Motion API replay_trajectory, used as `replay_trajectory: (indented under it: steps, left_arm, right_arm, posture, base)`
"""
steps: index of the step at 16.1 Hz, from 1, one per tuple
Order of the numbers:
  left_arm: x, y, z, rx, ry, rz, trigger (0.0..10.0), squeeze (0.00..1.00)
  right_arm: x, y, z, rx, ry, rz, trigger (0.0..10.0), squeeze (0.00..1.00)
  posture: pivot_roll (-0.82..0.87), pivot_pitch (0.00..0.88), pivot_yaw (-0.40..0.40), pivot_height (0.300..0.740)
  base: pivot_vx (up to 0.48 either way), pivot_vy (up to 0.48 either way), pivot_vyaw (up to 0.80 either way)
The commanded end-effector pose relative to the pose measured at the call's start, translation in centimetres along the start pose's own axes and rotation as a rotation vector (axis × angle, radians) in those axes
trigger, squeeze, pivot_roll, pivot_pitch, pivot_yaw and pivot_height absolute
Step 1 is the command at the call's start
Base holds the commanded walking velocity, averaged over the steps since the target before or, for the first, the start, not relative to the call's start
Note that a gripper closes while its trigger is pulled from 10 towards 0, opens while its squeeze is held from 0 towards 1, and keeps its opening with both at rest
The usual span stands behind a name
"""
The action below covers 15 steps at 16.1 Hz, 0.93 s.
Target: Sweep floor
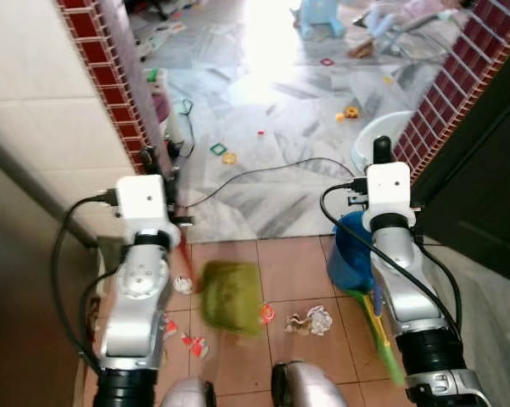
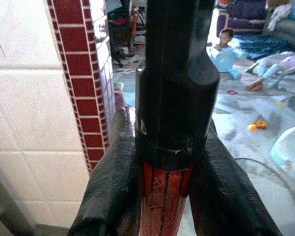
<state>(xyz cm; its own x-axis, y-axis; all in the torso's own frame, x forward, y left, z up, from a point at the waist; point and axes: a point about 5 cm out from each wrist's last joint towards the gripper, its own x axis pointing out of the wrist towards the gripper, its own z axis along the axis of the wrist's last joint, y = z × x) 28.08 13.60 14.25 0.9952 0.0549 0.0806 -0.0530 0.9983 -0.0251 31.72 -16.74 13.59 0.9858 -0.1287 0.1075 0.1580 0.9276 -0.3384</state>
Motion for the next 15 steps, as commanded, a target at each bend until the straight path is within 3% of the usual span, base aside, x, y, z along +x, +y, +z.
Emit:
replay_trajectory:
  steps: [1, 6, 10, 15]
  left_arm:
    - [0.4, -0.2, 0.6, 0.007, -0.035, 0.008, 10.0, 0.00]
    - [1.0, -1.7, 0.5, -0.003, -0.051, -0.026, 10.0, 0.00]
    - [1.2, -2.8, -1.2, 0.028, -0.016, -0.059, 10.0, 0.00]
    - [1.7, -2.4, -1.3, 0.024, 0.004, -0.037, 10.0, 0.00]
  right_arm:
    - [0.4, -0.2, 0.9, 0.005, -0.042, -0.008, 10.0, 0.00]
    - [0.5, 0.2, 0.9, 0.019, -0.037, -0.002, 10.0, 0.00]
    - [0.4, 0.3, 1.0, 0.030, -0.034, 0.004, 10.0, 0.00]
    - [0.0, 0.2, 1.0, 0.076, -0.032, 0.020, 10.0, 0.00]
  posture:
    - [-0.06, 0.106, 0.003, 0.740]
    - [-0.07, 0.107, 0.004, 0.740]
    - [-0.09, 0.125, 0.002, 0.740]
    - [-0.09, 0.144, 0.007, 0.740]
  base:
    - [0.000, 0.000, 0.00]
    - [0.000, 0.000, 0.00]
    - [0.000, 0.000, 0.00]
    - [0.000, 0.000, 0.00]
